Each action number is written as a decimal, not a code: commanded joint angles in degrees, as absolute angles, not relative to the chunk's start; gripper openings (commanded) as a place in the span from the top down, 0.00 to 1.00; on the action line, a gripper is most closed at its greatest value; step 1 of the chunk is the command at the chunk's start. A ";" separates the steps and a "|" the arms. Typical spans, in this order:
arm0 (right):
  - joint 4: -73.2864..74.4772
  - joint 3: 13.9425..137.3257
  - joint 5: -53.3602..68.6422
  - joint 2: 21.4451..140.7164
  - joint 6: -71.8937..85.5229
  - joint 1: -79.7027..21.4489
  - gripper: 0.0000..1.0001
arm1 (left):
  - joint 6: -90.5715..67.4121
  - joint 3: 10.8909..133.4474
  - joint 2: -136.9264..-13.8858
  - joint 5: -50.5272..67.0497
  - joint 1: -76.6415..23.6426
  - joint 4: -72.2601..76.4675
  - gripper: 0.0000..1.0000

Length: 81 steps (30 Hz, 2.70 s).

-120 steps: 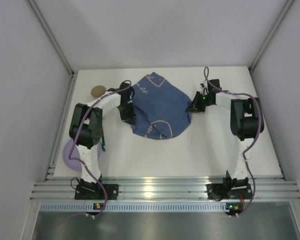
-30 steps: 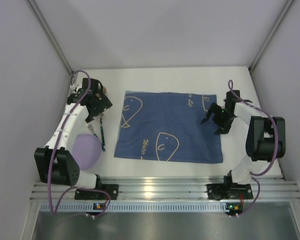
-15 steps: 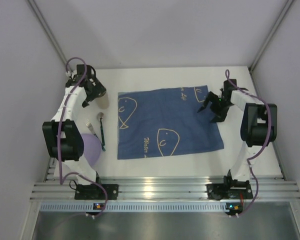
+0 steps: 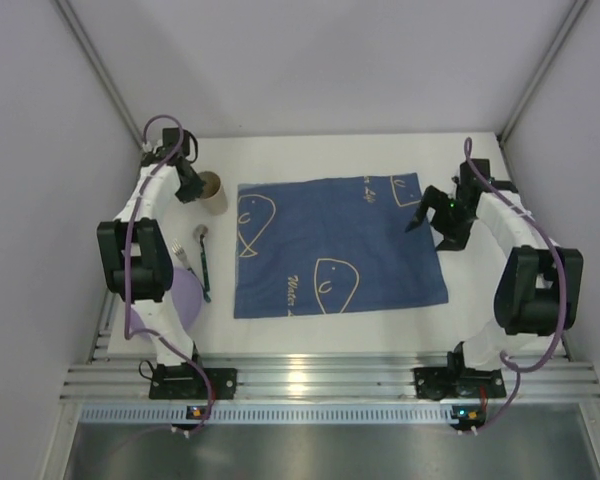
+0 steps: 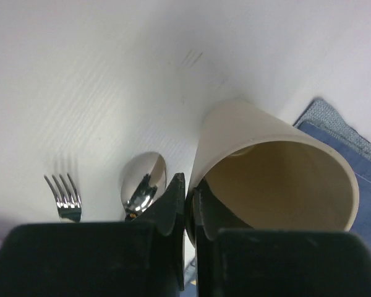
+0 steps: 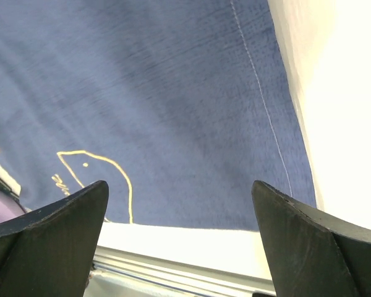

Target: Set the dinner table for one person

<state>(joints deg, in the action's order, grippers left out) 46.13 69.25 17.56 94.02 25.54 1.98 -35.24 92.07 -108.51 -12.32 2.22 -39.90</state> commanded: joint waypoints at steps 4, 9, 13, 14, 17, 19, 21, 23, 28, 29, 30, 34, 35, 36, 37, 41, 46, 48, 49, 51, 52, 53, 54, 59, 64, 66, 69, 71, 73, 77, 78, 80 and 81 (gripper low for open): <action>52.29 73.30 14.50 83.77 22.76 1.67 0.00 | -31.65 101.77 -111.97 -8.28 2.64 -41.48 1.00; 51.42 69.18 14.77 78.58 23.82 1.67 0.00 | -27.52 107.92 -109.34 -5.01 -4.45 -42.10 1.00; 50.80 66.28 15.38 76.82 23.73 1.67 0.00 | -25.40 112.14 -109.51 -0.45 -12.46 -43.06 1.00; 50.80 65.14 15.55 75.86 23.90 1.67 0.00 | -25.49 113.54 -110.56 2.78 -14.05 -43.59 1.00; 50.62 63.12 16.17 73.57 24.17 1.67 0.00 | -26.54 114.08 -111.97 3.16 -21.16 -44.30 1.00; 50.80 62.06 16.35 71.56 24.17 1.67 0.00 | -28.46 114.17 -113.19 2.81 -25.83 -43.16 1.00; 50.98 60.21 16.43 69.97 24.17 1.67 0.00 | -29.61 115.39 -114.60 2.99 -29.86 -42.02 1.00; 51.41 58.19 16.96 67.60 24.26 1.58 0.00 | -31.20 117.68 -117.41 3.25 -32.07 -38.51 1.00; 54.39 55.55 17.23 62.85 24.96 1.32 0.00 | -34.80 129.05 -128.01 1.93 -36.38 -31.99 1.00; 55.27 55.72 16.97 62.32 24.87 1.23 0.00 | -34.80 132.77 -130.49 2.28 -36.65 -32.51 1.00; 56.07 55.90 16.53 61.79 24.53 1.14 0.00 | -34.80 136.54 -133.04 2.98 -37.35 -34.09 1.00; 60.72 56.60 13.72 58.63 23.38 0.97 0.00 | -32.45 145.02 -140.88 1.42 -39.11 -33.14 1.00; 61.43 56.60 13.28 58.19 22.94 0.88 0.00 | -31.91 144.50 -141.06 0.71 -39.72 -33.05 1.00; 62.04 56.86 12.75 58.01 22.77 0.88 0.00 | -31.47 143.88 -141.24 0.53 -39.73 -33.05 1.00; 63.09 57.39 11.79 57.40 22.59 0.88 0.00 | -31.03 143.09 -141.68 0.61 -39.73 -34.09 1.00; 64.25 57.57 10.02 56.60 22.15 0.88 0.00 | -28.48 143.00 -142.21 0.53 -40.08 -36.56 1.00; 63.28 56.08 10.90 56.60 22.68 0.88 0.00 | -24.35 143.00 -140.89 -1.93 -41.31 -35.86 0.69; 62.84 55.99 11.25 56.86 22.94 0.88 0.00 | -23.65 143.00 -140.54 -1.59 -41.48 -35.77 0.42; 62.58 55.73 11.42 56.95 23.11 0.79 0.00 | -23.56 143.09 -140.45 -1.50 -41.66 -35.60 0.35; 61.88 55.20 12.04 57.13 23.38 0.79 0.00 | -23.55 143.00 -140.27 -1.32 -41.57 -35.68 0.33; 61.70 54.93 12.22 57.13 23.47 0.88 0.00 | -23.64 143.00 -140.10 -1.32 -41.66 -35.68 0.24; 61.44 54.84 12.39 57.22 23.55 0.88 0.00 | -23.82 143.00 -139.92 -1.32 -41.66 -35.51 0.15; 61.26 54.50 12.48 57.22 23.47 0.88 0.00 | -23.82 143.00 -139.57 -1.41 -41.57 -35.42 0.10; 60.21 53.70 12.83 57.13 23.73 0.88 0.00 | -24.43 143.00 -137.64 -2.46 -41.57 -34.54 0.01; 59.24 52.38 14.06 57.13 24.08 0.88 0.00 | -25.66 143.26 -136.41 -1.59 -41.66 -32.08 0.01; 58.98 51.95 14.24 57.13 24.08 0.88 0.00 | -26.01 143.35 -136.76 -0.88 -41.83 -31.12 0.01; 58.89 51.33 14.33 56.95 23.91 0.79 0.00 | -26.19 144.40 -138.25 -0.35 -43.06 -30.41 0.01; 58.89 51.07 14.24 56.78 23.64 0.79 0.00 | -26.02 145.10 -139.65 1.93 -44.47 -29.71 0.01; 59.06 50.98 14.24 56.51 23.47 0.79 0.00 | -25.93 145.19 -140.36 2.55 -45.61 -28.83 0.01; 59.76 51.24 14.24 56.16 23.03 0.79 0.00 | -26.89 145.46 -141.42 2.03 -46.14 -29.26 0.01; 59.59 52.63 16.33 55.64 22.51 0.70 0.00 | -26.89 145.55 -140.98 -1.28 -46.14 -29.88 0.01; 57.41 54.83 18.97 54.94 21.97 -2.43 0.00 | -25.76 144.41 -138.53 -5.43 -46.05 -31.37 0.01; 56.44 57.45 20.55 54.84 23.10 -3.68 0.00 | -25.06 142.93 -134.86 -9.89 -45.79 -31.29 0.01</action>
<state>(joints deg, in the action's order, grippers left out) 60.40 51.48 15.57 56.88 23.14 -0.01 -25.98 143.02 -141.05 -1.56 -46.92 -32.56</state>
